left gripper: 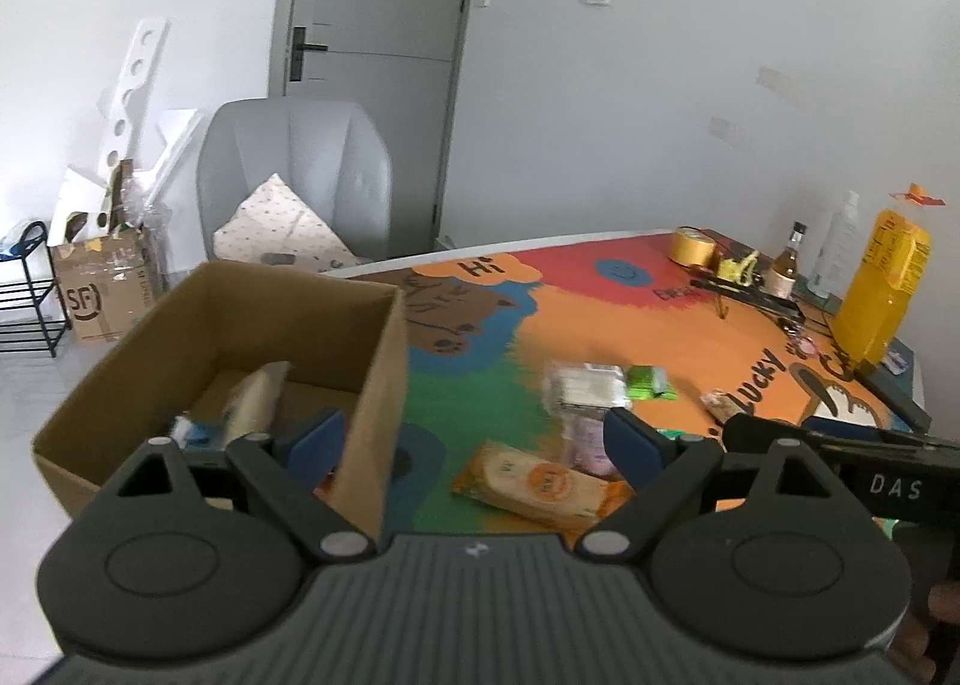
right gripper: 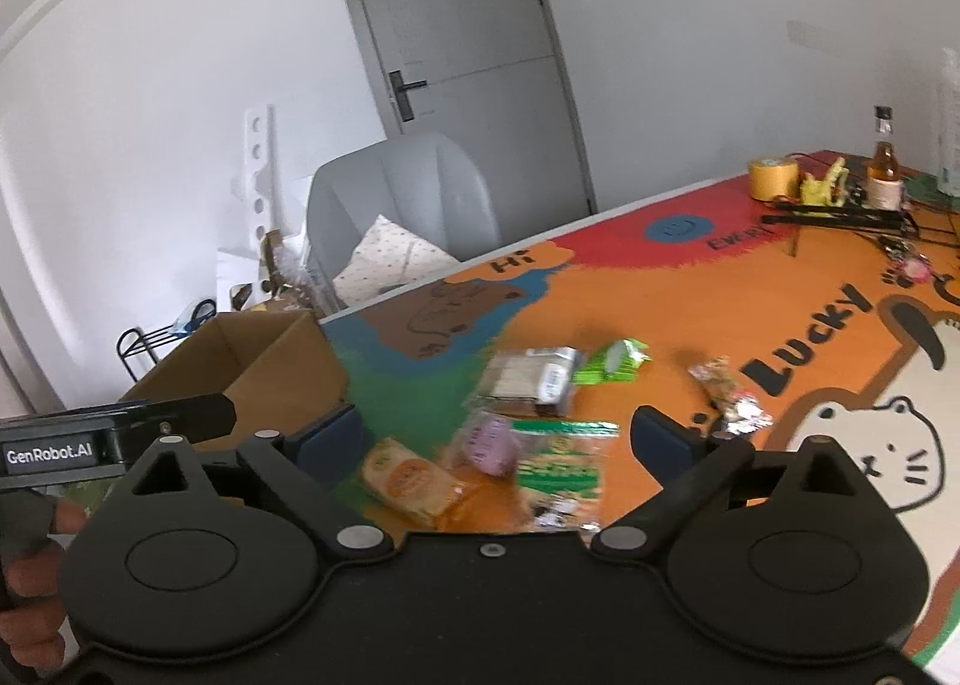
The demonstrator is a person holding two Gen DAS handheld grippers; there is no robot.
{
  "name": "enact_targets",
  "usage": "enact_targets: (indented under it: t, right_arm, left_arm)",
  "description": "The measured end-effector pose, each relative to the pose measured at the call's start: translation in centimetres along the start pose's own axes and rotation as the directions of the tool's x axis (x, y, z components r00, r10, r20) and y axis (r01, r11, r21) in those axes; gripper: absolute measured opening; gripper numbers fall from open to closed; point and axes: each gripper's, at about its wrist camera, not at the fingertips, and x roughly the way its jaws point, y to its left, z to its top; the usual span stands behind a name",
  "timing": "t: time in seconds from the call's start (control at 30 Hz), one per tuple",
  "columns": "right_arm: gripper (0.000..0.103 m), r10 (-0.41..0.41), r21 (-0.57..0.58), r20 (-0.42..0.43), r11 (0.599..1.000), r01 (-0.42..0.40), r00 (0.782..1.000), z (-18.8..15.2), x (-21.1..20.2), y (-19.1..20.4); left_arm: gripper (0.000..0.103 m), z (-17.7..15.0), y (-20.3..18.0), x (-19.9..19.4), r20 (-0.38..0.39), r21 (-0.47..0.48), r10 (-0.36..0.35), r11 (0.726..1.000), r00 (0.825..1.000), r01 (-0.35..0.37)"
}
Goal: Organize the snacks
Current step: 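Move both open grippers back over the snack pile, then grasp orange-labelled cake with left gripper while right gripper grasps green-labelled bread pack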
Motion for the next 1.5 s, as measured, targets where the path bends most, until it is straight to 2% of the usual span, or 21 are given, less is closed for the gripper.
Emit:
enact_targets:
  t: [0.4,0.53,0.73,1.5]
  right_arm:
    - [0.096,-0.01,0.019,-0.006,1.0,0.01,1.0,-0.9,-0.1,-2.5]
    - [0.091,-0.02,0.04,-0.015,0.999,0.021,1.0,-1.1,0.3,-3.4]
    - [0.084,-0.024,0.064,-0.044,0.998,0.027,0.999,-1.6,1.5,-4.4]
    - [0.082,-0.023,0.103,-0.102,0.994,0.034,0.995,-2.7,4.4,-6.5]
  left_arm:
    - [0.092,-0.6,-3.3,1.9,-0.029,0.029,-0.035,0.999,0.999,0.035]
    - [0.091,-0.9,-3.9,2.9,-0.042,0.027,-0.033,0.999,0.999,0.034]
    - [0.09,-1.3,-4.2,4.8,-0.063,0.023,-0.005,1.0,0.998,0.007]
    - [0.09,-2.2,-5.9,11.5,-0.153,0.084,0.088,0.994,0.984,-0.075]
